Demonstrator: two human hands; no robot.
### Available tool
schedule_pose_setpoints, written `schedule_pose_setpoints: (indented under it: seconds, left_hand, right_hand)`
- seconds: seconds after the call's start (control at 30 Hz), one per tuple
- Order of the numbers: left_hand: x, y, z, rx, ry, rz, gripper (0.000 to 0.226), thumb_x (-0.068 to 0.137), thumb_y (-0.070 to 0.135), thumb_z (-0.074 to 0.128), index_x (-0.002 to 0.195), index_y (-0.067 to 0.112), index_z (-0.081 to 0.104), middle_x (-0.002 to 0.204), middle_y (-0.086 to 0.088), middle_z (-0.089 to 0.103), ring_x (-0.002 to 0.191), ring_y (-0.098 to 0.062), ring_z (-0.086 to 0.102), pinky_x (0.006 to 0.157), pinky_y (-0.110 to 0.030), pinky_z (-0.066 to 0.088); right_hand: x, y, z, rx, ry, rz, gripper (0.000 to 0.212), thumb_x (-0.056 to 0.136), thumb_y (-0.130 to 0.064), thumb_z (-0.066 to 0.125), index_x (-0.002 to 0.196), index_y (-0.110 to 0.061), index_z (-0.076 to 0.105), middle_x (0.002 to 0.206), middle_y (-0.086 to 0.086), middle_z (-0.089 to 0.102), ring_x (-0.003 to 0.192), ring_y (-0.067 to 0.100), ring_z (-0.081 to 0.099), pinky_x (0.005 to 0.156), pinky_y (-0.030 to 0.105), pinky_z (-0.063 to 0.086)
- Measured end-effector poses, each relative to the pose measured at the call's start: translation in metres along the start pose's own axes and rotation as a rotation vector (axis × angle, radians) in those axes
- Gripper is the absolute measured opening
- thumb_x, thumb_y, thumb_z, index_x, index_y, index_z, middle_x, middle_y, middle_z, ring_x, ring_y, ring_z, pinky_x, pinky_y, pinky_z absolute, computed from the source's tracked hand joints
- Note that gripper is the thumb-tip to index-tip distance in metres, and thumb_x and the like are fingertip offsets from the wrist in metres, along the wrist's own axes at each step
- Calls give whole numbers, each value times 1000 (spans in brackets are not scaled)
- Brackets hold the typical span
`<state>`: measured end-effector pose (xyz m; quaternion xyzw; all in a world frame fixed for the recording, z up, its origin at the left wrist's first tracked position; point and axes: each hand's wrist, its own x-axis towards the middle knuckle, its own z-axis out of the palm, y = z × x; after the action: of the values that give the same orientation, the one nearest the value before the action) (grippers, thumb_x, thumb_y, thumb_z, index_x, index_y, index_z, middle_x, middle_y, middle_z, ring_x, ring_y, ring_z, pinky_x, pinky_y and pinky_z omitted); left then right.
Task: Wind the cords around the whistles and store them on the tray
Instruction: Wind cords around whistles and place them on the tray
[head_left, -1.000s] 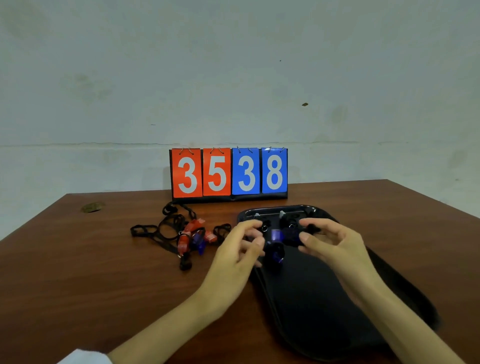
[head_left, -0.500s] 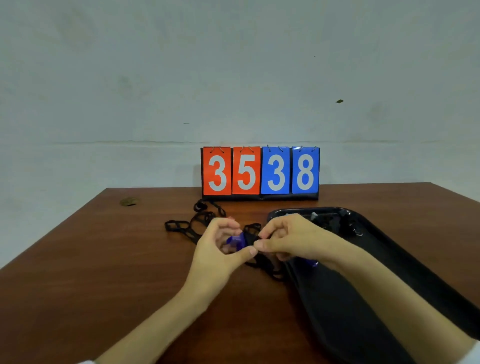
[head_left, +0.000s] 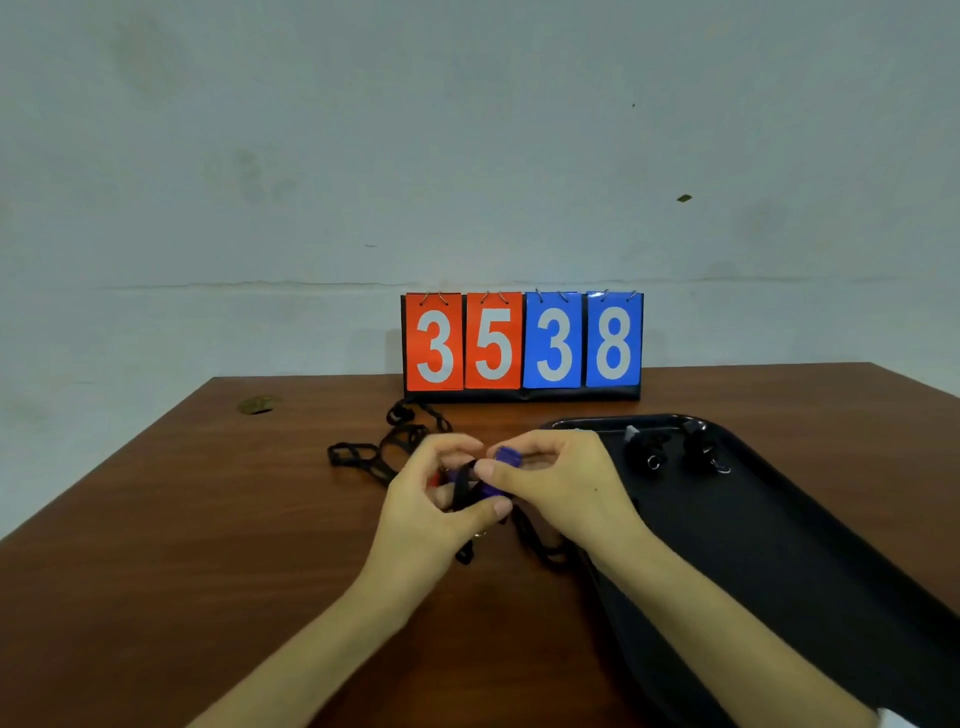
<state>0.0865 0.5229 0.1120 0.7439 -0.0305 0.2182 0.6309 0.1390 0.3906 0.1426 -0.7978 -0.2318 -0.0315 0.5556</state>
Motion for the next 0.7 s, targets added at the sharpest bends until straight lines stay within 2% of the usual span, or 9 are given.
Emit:
schedule_pose_setpoints:
  seconds: [0.07,0.17,0.27,0.37,0.43,0.47,0.53,0.6,0.7]
  left_hand:
    - [-1,3,1,-59,10,-41,26,75,0,72,94,17,67,93,4,71,83,-12,70,65,-16,53]
    - [2,-1,-2,-187,111,-177,14,80,-4,64,89,6,69,87,-9,71,68,-24,70,55,-24,56]
    - [10,-6,-11,-201,198,-296,21,85,-6,56,98,8,64,92,-12,65,63,-19,61,54,-28,50]
    - [19,-13,-22,-227,281,-370,33,83,-13,47,106,8,57,99,-15,58,68,-19,53,55,-28,40]
    - [25,-19,-32,-281,406,-434,31,85,-14,43,106,6,55,96,-17,56,64,-18,48,49,-28,36]
    - [27,-21,-37,-310,473,-466,27,88,-12,41,103,6,54,94,-17,56,62,-18,46,46,-27,35]
    - [31,-26,-45,-367,567,-526,20,93,-7,37,94,8,52,87,-15,54,54,-16,40,35,-21,31]
    - [34,-30,-51,-386,614,-547,19,95,-4,38,86,8,49,82,-13,53,50,-15,33,29,-17,25]
    - [36,-31,-55,-359,654,-534,20,95,0,35,83,6,50,70,-9,47,47,-16,31,30,-18,23]
  right_hand:
    - [2,1,-5,72,64,26,9,76,-23,74,84,-25,70,80,-12,70,76,-3,65,68,14,52]
    - [8,-1,-18,334,185,140,14,80,-18,70,93,-21,69,89,-5,71,88,5,66,77,21,53]
    - [13,-3,-32,698,241,267,21,87,-13,61,107,-9,62,103,8,65,97,20,66,81,35,56]
    - [14,-5,-39,844,333,254,16,95,-16,50,107,-7,55,108,15,56,97,24,64,72,35,59]
    - [16,-7,-43,881,396,226,11,98,-17,45,100,-9,51,106,15,54,87,23,65,60,29,59]
    - [16,-8,-45,889,413,222,10,99,-19,43,98,-11,50,99,12,53,75,19,63,51,24,56]
    - [17,-8,-49,908,401,246,13,98,-24,46,101,-12,49,78,5,50,51,10,49,37,16,39]
    - [18,-6,-51,942,329,306,22,93,-32,54,98,-11,52,64,2,49,40,7,37,32,14,28]
    - [18,-2,-54,904,111,423,31,88,-40,57,91,-9,57,60,0,52,35,5,33,32,13,26]
